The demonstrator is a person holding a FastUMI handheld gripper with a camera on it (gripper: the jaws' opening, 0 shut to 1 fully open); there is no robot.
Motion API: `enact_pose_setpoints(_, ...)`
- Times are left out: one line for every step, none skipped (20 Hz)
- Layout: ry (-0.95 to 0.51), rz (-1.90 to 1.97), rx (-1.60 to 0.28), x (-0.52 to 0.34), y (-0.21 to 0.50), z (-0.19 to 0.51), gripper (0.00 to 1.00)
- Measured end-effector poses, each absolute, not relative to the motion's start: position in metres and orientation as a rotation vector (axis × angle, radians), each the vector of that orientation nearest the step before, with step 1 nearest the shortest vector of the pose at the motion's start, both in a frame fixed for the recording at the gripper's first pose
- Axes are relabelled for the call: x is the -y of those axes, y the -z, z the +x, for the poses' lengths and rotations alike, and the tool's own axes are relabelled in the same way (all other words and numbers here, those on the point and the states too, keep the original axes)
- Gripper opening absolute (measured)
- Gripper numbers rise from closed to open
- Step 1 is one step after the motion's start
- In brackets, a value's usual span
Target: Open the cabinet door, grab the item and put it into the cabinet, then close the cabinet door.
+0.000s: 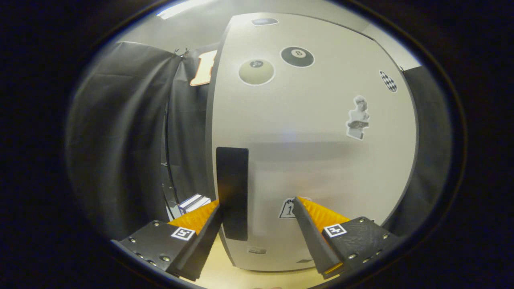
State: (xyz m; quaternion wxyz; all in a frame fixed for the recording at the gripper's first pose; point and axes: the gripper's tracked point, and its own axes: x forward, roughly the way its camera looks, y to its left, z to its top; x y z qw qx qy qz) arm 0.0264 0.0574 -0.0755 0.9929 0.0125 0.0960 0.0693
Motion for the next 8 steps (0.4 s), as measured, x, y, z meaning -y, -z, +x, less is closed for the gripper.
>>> enact_pose_setpoints(-0.151, 0.025, -0.164, -0.057, 0.068, 0.023, 1.0)
enact_pose_setpoints(-0.162, 0.021, -0.135, -0.055, 0.057, 0.019, 1.0)
enact_pose_setpoints(-0.156, 0.012, -0.104, -0.049, 0.047, 0.014, 1.0)
enact_pose_setpoints(-0.139, -0.004, -0.063, -0.036, 0.033, 0.009, 0.99)
enact_pose_setpoints(-0.129, -0.01, -0.028, -0.026, 0.019, 0.004, 0.99)
enact_pose_setpoints(-0.118, -0.008, -0.004, -0.016, 0.009, -0.001, 0.99)
enact_pose_setpoints(-0.107, -0.004, 0.013, -0.003, -0.001, -0.006, 0.99)
enact_pose_setpoints(-0.088, 0.001, 0.024, 0.013, -0.007, -0.009, 0.99)
